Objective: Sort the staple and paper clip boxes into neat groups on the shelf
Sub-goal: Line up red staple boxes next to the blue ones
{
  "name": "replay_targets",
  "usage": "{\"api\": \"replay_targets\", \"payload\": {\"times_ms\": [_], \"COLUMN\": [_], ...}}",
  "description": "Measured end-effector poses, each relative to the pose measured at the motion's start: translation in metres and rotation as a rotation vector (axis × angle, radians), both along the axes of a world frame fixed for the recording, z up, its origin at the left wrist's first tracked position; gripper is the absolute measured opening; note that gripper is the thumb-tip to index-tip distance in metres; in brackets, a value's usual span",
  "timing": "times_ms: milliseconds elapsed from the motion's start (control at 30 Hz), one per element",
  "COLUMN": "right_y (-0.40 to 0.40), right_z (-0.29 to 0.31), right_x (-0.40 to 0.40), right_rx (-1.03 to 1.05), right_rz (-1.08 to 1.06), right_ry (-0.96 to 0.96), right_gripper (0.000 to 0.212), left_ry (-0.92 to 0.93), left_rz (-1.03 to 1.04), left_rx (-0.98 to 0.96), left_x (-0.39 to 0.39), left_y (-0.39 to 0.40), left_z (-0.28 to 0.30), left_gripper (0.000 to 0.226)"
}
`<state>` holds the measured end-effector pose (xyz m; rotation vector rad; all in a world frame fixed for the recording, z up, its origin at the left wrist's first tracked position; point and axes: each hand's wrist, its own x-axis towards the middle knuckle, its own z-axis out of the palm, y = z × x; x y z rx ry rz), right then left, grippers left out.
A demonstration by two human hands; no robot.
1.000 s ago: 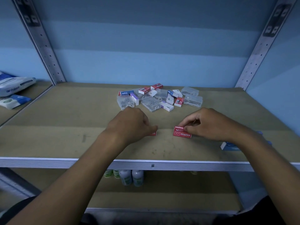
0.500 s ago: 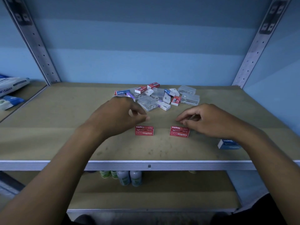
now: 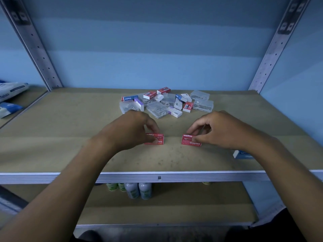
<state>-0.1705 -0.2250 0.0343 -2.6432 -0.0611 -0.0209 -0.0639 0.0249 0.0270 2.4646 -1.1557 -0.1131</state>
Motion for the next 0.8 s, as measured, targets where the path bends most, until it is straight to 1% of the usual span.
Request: {"api": "replay_targets", "payload": {"times_ms": [67, 167, 367, 500, 567, 667, 800], "right_y": [0.000, -0.005, -0.036, -0.065, -0.079, -0.097, -0.119], "right_z": [0.000, 0.004, 0.014, 0.015, 0.015, 0.015, 0.012], "right_x": [0.000, -0.001, -0.013, -0.025, -0.032, -0.040, -0.049], "right_rx": [-0.014, -0.013, -0.003, -0.004, 0.004, -0.007, -0.015], "right_rz": [-0.004, -0.016, -0.125, -0.213, -0.258, -0.309, -0.375], "right_ry": [-0.017, -0.048, -0.148, -0.177, -0.188, -0.183, -0.162], "right_gripper": [0.015, 0.014, 0.018, 0.021, 0.023, 0.021, 0.021], "left_ry": [-0.004, -0.018, -0.074, -0.110, -0.105, -0.098, -0.031], "left_rz": [0.005, 0.020, 0.009, -0.025, -0.041, -0.055, -0.068], "left_rx": [-0.008, -0.046, -0.231, -0.312, -0.349, -0.374, -0.420], "left_x": [0.001, 0.000, -0.005, -0.011, -0.015, -0.019, -0.025], "left_y": [-0.004, -0.014, -0.053, -0.094, -0.115, -0.143, -0.171], "left_z": [-0.001, -0.001, -0.005, -0.012, -0.014, -0.018, -0.022], "left_gripper": [0.011, 0.011, 0.019, 0.018, 0.019, 0.023, 0.023]}}
